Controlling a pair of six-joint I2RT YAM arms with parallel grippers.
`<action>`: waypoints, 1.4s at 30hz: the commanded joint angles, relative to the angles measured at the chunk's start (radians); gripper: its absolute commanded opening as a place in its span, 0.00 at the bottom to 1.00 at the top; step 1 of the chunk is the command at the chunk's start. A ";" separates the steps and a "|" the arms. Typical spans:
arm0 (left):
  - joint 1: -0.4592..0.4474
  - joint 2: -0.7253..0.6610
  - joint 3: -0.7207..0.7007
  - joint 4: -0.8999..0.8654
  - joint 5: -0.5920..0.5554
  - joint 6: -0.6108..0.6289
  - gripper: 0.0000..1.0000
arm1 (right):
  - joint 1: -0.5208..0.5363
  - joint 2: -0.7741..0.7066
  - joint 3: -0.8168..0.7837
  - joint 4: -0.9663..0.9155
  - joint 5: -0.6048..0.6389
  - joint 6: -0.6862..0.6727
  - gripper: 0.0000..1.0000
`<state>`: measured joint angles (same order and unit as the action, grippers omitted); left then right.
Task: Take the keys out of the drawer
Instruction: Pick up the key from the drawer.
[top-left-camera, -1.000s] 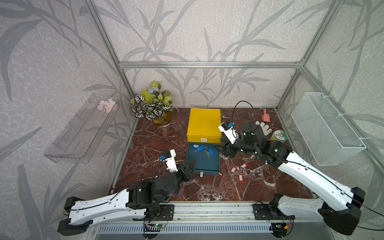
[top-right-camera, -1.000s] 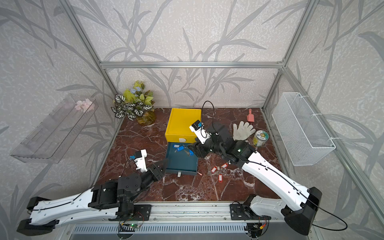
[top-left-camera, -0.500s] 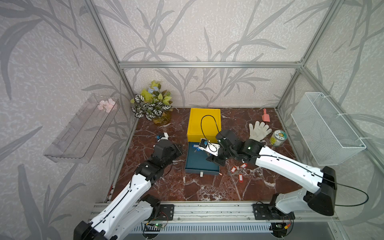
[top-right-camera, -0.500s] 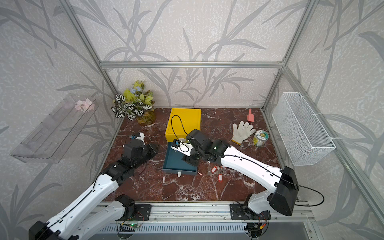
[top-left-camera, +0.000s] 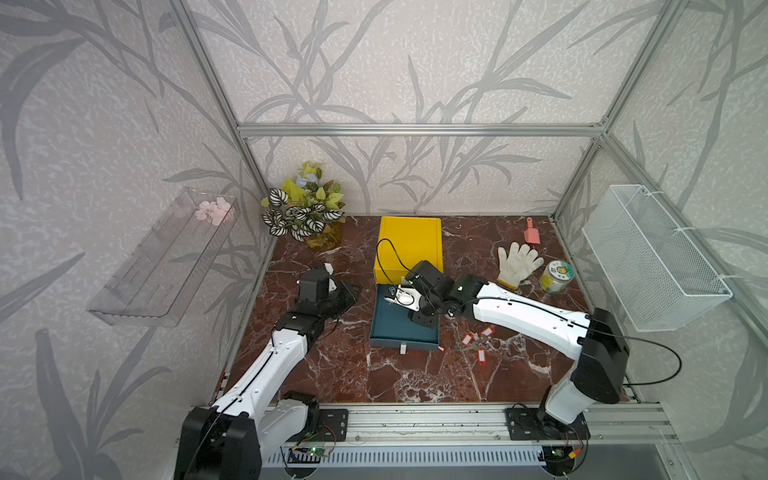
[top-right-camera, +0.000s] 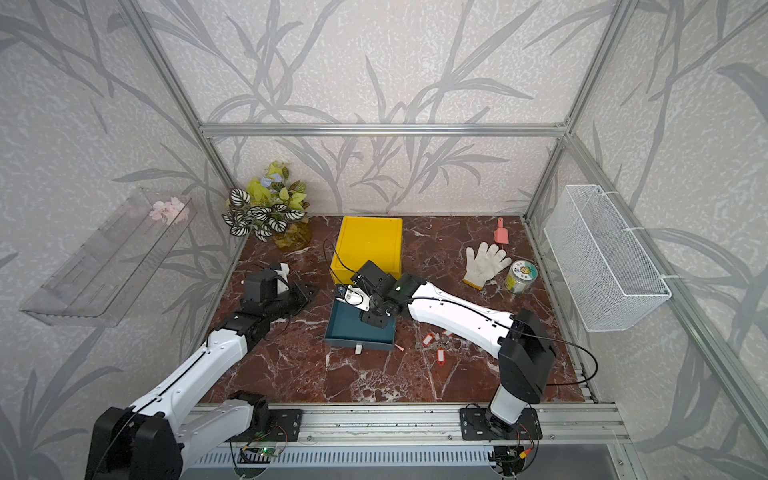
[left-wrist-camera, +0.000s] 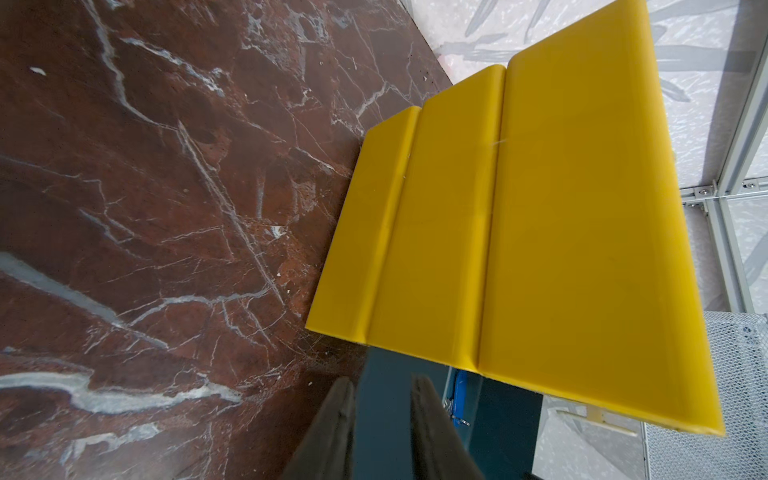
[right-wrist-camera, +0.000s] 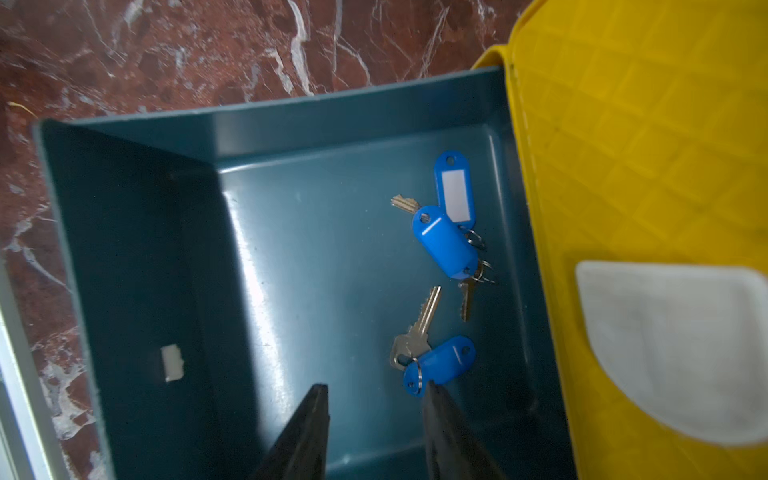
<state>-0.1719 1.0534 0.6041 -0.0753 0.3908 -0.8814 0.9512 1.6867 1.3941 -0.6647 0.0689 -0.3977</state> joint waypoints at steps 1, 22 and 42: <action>0.015 0.000 0.007 0.022 0.033 0.033 0.27 | 0.003 0.035 0.042 -0.049 0.069 -0.016 0.41; 0.023 0.011 0.002 0.013 0.008 0.050 0.28 | -0.010 0.133 0.043 -0.044 0.169 -0.042 0.33; 0.027 0.030 0.011 0.022 0.009 0.055 0.28 | -0.031 0.163 0.045 -0.036 0.159 -0.035 0.23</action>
<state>-0.1501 1.0817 0.6041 -0.0734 0.3958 -0.8459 0.9234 1.8378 1.4185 -0.6926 0.2279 -0.4377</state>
